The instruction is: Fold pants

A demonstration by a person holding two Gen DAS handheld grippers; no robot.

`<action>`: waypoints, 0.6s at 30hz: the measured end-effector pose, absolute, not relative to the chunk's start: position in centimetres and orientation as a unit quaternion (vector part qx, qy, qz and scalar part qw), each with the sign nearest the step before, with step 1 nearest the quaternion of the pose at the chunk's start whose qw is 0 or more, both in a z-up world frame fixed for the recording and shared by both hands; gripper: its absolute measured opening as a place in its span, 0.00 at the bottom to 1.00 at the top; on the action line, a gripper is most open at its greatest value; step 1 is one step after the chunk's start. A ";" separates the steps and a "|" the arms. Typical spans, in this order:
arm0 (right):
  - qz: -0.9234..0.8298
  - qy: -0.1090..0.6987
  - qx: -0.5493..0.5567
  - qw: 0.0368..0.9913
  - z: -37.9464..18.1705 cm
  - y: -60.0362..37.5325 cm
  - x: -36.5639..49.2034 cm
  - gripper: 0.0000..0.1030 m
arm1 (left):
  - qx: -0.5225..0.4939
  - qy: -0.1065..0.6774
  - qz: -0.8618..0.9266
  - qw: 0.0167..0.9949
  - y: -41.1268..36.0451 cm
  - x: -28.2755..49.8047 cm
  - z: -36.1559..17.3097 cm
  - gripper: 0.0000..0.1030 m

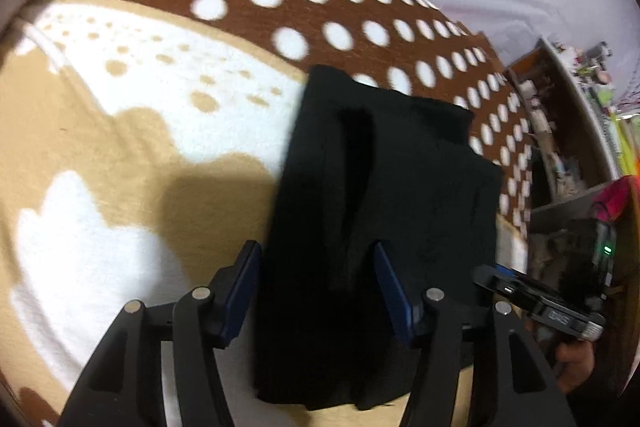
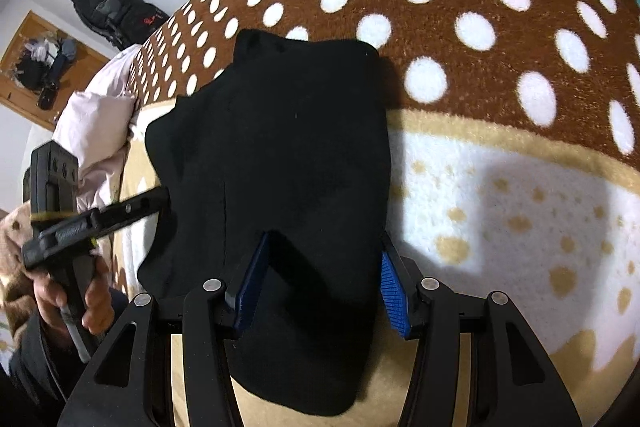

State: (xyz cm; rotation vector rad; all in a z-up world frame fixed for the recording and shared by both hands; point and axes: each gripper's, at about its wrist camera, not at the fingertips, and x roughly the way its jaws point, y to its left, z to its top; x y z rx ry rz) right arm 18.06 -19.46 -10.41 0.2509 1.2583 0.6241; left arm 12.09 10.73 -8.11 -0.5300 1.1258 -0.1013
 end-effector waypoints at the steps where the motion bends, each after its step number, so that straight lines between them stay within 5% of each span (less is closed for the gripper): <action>1: 0.289 0.578 0.118 0.754 -10.3 -19.4 18.1 0.53 | -0.245 0.526 -0.049 0.813 10.4 12.2 -8.0 0.59; 8: 0.287 0.585 0.119 0.749 -10.7 -18.6 18.4 0.50 | -0.236 0.526 -0.042 0.816 10.0 12.6 -8.7 0.63; 12: 0.285 0.575 0.090 0.762 -9.5 -17.8 17.9 0.16 | -0.210 0.519 -0.044 0.828 9.0 12.3 -8.0 0.47; 18: 0.292 0.559 0.090 0.771 -7.7 -17.6 17.1 0.13 | -0.199 0.499 -0.036 0.843 8.9 11.7 -6.6 0.25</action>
